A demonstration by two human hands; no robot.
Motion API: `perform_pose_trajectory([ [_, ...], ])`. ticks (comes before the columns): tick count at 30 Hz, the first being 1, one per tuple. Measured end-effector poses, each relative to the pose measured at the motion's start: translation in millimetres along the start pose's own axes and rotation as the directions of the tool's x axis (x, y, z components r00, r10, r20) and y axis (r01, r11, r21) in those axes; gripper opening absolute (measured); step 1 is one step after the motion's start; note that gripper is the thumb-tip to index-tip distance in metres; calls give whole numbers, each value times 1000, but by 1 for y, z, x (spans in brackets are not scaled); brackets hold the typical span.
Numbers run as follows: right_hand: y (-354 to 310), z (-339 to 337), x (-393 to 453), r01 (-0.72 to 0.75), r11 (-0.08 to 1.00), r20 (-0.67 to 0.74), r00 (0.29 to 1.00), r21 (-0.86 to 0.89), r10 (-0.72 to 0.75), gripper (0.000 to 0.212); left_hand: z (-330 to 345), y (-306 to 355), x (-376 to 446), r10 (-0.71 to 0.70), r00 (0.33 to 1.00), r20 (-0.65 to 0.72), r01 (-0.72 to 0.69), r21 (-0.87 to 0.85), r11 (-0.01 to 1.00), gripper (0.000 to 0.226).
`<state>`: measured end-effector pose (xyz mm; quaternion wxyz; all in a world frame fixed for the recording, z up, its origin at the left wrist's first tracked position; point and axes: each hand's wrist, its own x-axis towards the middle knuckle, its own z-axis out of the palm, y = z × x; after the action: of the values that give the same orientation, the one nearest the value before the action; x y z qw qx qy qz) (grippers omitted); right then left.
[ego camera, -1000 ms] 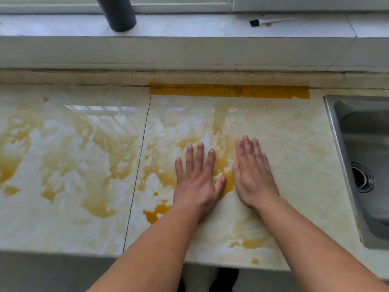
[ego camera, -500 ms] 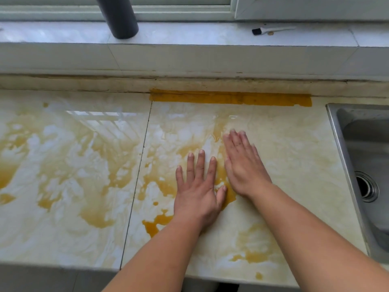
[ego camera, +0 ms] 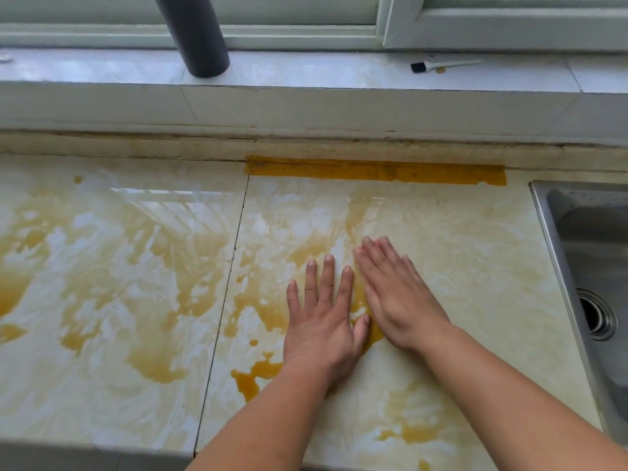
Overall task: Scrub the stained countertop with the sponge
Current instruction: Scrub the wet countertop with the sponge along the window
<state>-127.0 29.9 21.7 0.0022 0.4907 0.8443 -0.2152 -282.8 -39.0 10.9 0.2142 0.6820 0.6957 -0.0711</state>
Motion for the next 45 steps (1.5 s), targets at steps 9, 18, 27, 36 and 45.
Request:
perform_pose_trajectory([
  [9, 19, -17, 69, -287, 955, -89, 952, 78, 293, 62, -1, 1, -1, -2, 1000, 7, 2, 1, 1000, 78],
  [18, 14, -20, 74, 39, 997, 17, 999, 70, -40, 61, 3, -1, 2, 3, 1000, -15, -3, 15, 1000, 79],
  [27, 25, -25, 69, 68, 998, 46, 997, 8, -68, 60, 2, 0, 1, 5, 1000, -10, -5, 6, 1000, 78],
  [36, 8, -17, 62, 159, 987, 65, 985, 30, -161, 57, 0, 1, 1, -7, 1000, 10, 7, 43, 999, 79],
  [45, 20, -29, 78, 40, 999, 32, 999, -19, -39, 63, -2, 1, 2, -16, 1000, -1, 16, 56, 998, 80],
])
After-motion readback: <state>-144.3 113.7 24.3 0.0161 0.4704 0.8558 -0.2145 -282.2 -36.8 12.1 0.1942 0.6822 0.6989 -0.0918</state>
